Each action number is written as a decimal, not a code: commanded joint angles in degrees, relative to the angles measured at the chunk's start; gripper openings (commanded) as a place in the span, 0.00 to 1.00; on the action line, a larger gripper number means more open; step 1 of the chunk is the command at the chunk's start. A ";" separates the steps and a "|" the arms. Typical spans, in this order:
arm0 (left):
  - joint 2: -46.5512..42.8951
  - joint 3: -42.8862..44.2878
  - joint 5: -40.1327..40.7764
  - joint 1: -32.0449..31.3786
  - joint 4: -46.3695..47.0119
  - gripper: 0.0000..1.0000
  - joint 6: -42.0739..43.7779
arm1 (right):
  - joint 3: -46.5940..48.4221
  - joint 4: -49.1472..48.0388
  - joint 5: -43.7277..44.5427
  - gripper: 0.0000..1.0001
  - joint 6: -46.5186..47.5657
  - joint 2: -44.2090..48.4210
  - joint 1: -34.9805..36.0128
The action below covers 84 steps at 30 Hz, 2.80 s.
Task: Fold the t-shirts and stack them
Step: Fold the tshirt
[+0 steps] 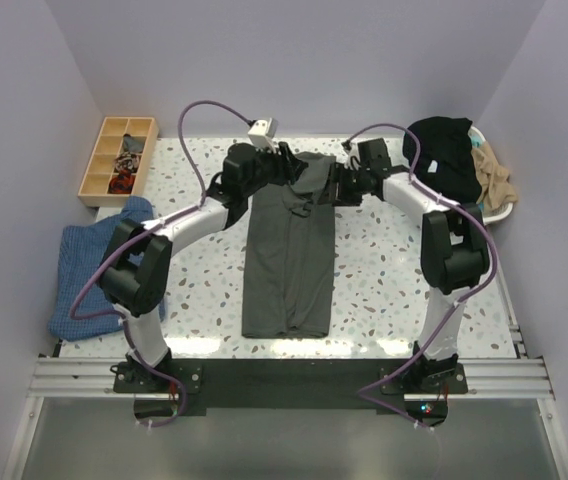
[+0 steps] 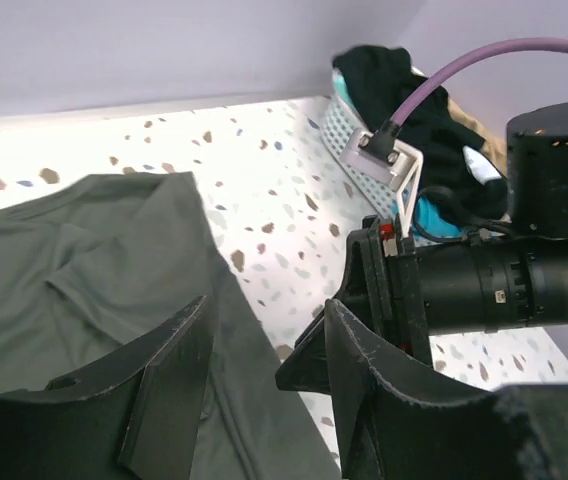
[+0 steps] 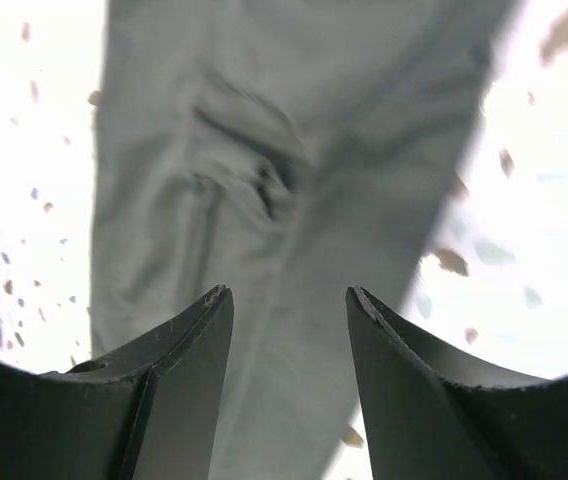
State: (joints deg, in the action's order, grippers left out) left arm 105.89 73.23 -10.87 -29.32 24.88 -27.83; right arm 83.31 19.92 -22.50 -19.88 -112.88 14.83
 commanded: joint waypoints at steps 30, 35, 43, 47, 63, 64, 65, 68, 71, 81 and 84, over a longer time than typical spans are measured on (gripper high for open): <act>-8.23 -14.08 15.35 3.22 -4.84 0.52 1.73 | 20.14 -0.85 -2.29 0.55 9.95 -6.49 7.32; -11.92 -17.41 18.78 3.22 -10.36 0.55 2.87 | 15.86 5.11 4.65 0.56 7.76 -0.61 7.23; -27.47 -36.65 13.16 0.59 -14.42 0.54 -3.79 | -19.82 1.43 3.61 0.54 -0.77 23.73 8.19; -39.48 -47.27 14.65 -2.49 -16.97 0.55 -10.55 | -30.54 7.20 4.39 0.56 -2.09 36.99 8.98; -52.09 -57.85 17.82 -14.53 -33.93 0.55 -21.73 | -54.56 10.05 5.71 0.57 -17.56 57.95 15.66; -52.71 -58.46 17.82 -14.71 -34.63 0.55 -22.08 | -55.61 10.05 5.89 0.57 -18.26 58.12 15.84; -53.58 -58.73 17.73 -14.89 -34.90 0.56 -22.78 | -56.23 9.09 5.80 0.57 -18.61 58.12 16.02; -54.47 -59.78 16.76 -16.29 -35.69 0.56 -24.63 | -57.64 6.98 5.01 0.57 -19.84 57.16 16.72; -54.73 -61.01 16.32 -18.14 -35.26 0.55 -26.39 | -58.69 3.73 4.75 0.57 -21.07 54.44 17.77; -57.10 -63.56 17.11 -25.52 -35.61 0.54 -32.19 | -58.52 -6.99 4.31 0.56 -23.89 43.36 23.31; -57.46 -63.74 17.55 -26.40 -35.61 0.53 -32.90 | -58.00 -8.50 5.01 0.54 -25.03 40.82 25.33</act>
State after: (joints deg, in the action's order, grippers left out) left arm 48.18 11.57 6.24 -54.19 -6.85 -58.00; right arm 25.47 15.27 -20.14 -43.22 -68.60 37.74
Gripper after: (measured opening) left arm 0.543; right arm 0.555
